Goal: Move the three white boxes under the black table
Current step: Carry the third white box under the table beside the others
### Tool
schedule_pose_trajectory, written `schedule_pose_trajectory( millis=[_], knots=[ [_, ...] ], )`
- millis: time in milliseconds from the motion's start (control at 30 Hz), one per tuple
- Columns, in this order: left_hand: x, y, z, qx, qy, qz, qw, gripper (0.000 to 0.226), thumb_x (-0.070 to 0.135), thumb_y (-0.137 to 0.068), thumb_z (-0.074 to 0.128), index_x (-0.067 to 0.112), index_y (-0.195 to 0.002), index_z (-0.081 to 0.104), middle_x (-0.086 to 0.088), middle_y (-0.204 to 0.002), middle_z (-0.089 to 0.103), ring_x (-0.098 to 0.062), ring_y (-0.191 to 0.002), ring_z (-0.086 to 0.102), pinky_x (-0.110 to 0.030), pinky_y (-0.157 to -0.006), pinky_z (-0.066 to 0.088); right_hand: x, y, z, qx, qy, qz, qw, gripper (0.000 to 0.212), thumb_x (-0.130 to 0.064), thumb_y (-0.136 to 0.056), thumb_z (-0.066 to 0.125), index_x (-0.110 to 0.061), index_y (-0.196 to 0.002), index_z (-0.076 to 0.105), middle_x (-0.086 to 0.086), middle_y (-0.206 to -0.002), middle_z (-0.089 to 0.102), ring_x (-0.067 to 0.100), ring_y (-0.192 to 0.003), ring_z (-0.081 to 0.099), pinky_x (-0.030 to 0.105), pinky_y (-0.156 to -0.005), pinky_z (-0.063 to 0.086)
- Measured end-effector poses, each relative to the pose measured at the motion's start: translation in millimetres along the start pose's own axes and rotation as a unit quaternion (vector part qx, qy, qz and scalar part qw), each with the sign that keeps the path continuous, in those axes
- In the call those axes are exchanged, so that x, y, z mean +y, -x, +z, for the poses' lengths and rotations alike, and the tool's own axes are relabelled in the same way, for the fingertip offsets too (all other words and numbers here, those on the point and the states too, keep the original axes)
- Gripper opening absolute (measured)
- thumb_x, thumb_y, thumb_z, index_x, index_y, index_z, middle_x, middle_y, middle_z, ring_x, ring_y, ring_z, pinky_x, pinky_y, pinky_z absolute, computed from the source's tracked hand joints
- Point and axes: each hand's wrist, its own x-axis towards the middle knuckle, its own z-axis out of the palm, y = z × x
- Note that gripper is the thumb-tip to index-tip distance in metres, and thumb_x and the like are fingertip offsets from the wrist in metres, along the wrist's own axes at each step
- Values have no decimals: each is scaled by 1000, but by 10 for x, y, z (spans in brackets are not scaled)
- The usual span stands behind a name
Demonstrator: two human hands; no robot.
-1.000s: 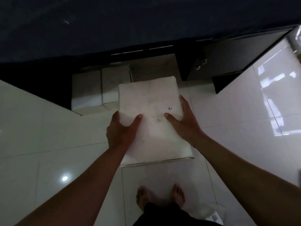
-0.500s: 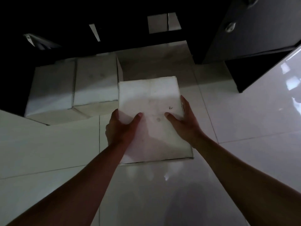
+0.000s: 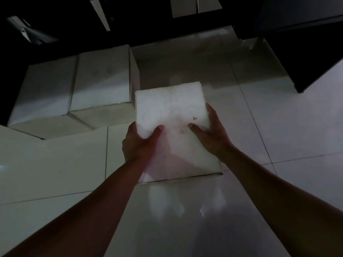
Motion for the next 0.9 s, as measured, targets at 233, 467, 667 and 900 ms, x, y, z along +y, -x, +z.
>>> schedule_pose_trajectory(
  millis=[233, 467, 667, 900],
  knots=[
    [-234, 17, 87, 13, 2, -12, 1000, 72, 76, -62, 69, 26, -114, 60, 1, -111, 70, -26, -101, 66, -38, -87, 54, 187, -26, 142, -9, 18, -12, 1000, 84, -39, -86, 72, -36, -153, 21, -12, -137, 50, 10, -114, 51, 10, -73, 41],
    [-346, 3, 60, -56, -80, 100, 990, 97, 67, -80, 61, 24, -155, 16, -8, -160, 27, -29, -144, 30, -43, -112, 34, 5, 184, 175, -19, 236, -147, 960, 78, -42, -92, 63, -20, -156, 26, 5, -168, 10, 23, -153, 11, 43, -122, 17],
    [-520, 125, -305, -173, -269, 485, 814, 96, 73, -83, 50, 9, -152, 29, -7, -163, 20, -21, -151, 13, -47, -119, 23, 48, 565, 12, -197, 388, -342, 832, 102, -76, -81, 53, -6, -153, 35, 10, -164, 22, 20, -154, 12, 48, -124, 11],
    [-577, 175, -457, -206, -312, 502, 780, 118, 71, -65, 70, 4, -152, 27, -11, -162, 17, -23, -150, 15, -37, -122, 18, 39, 555, -9, -198, 453, -352, 795, 108, -70, -75, 66, -3, -153, 32, 13, -164, 22, 23, -153, 15, 44, -125, 13]
  ],
)
